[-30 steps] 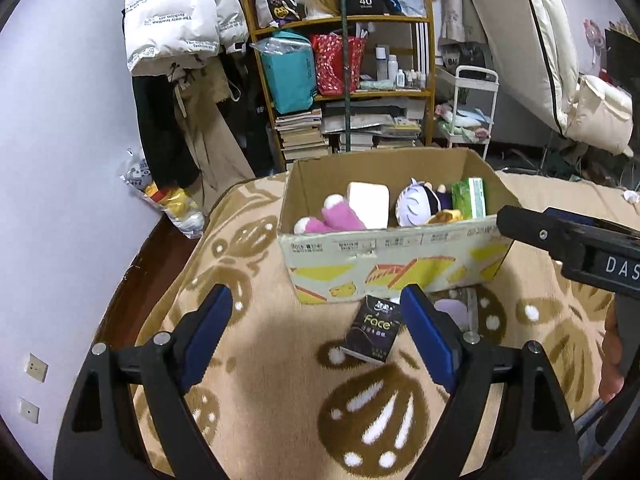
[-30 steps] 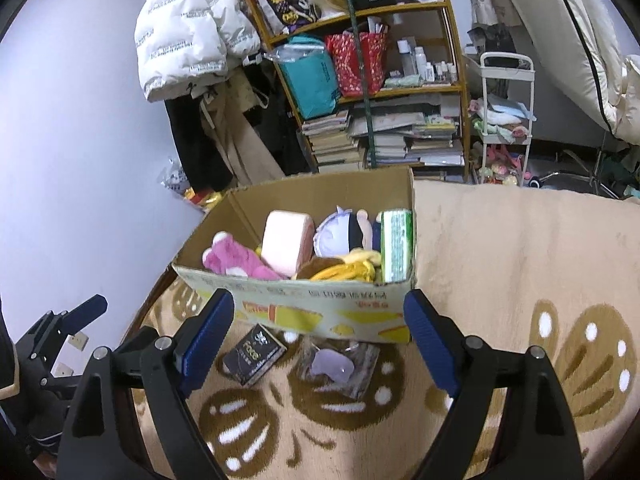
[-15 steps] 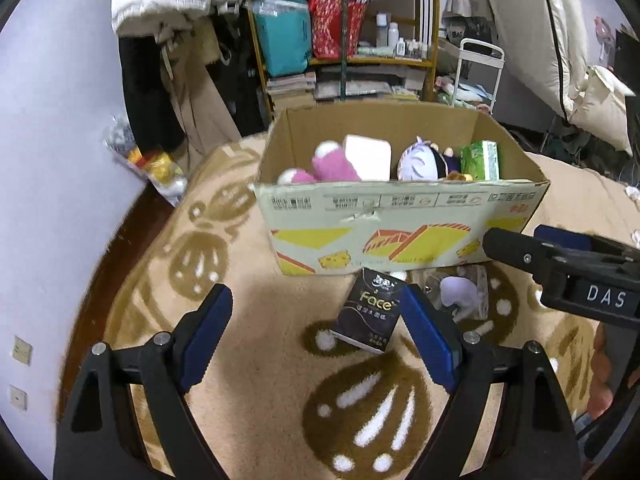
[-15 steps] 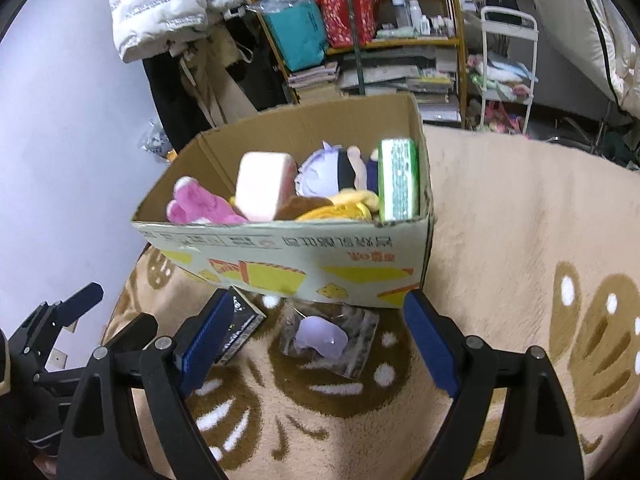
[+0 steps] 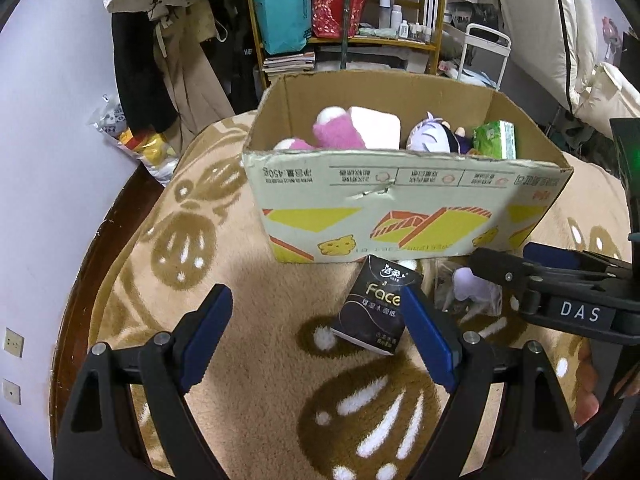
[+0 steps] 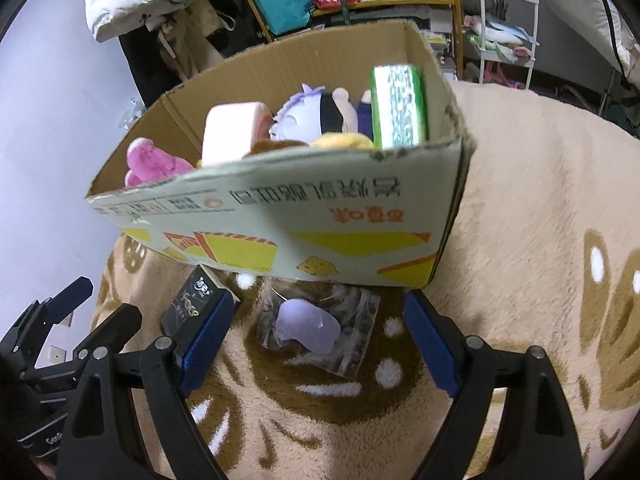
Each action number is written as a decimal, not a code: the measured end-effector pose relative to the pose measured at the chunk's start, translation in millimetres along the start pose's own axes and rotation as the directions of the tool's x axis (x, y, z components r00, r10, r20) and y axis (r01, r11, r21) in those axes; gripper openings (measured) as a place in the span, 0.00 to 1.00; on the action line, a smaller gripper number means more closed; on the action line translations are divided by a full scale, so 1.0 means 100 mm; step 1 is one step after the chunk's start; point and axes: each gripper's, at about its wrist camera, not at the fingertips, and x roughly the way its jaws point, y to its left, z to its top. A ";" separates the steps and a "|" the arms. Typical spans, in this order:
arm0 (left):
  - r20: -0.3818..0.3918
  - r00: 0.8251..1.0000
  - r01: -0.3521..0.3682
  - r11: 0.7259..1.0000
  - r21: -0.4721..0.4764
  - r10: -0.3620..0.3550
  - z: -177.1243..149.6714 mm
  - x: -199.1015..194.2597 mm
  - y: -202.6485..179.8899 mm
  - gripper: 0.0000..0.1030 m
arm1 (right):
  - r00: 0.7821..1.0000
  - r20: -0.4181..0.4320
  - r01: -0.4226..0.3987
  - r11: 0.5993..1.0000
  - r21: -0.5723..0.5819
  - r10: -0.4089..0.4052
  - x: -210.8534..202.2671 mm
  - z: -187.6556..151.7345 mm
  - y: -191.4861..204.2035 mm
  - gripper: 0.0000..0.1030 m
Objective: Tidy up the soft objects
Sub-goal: 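Lower both tools toward the black Face pack and the clear sponge bag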
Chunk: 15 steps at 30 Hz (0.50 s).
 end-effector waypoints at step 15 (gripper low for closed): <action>-0.054 0.999 0.009 0.998 0.068 -0.005 -0.08 0.21 -0.17 0.82 | 0.999 -0.046 -0.004 1.000 0.020 0.005 0.19 0.00 -0.05 0.88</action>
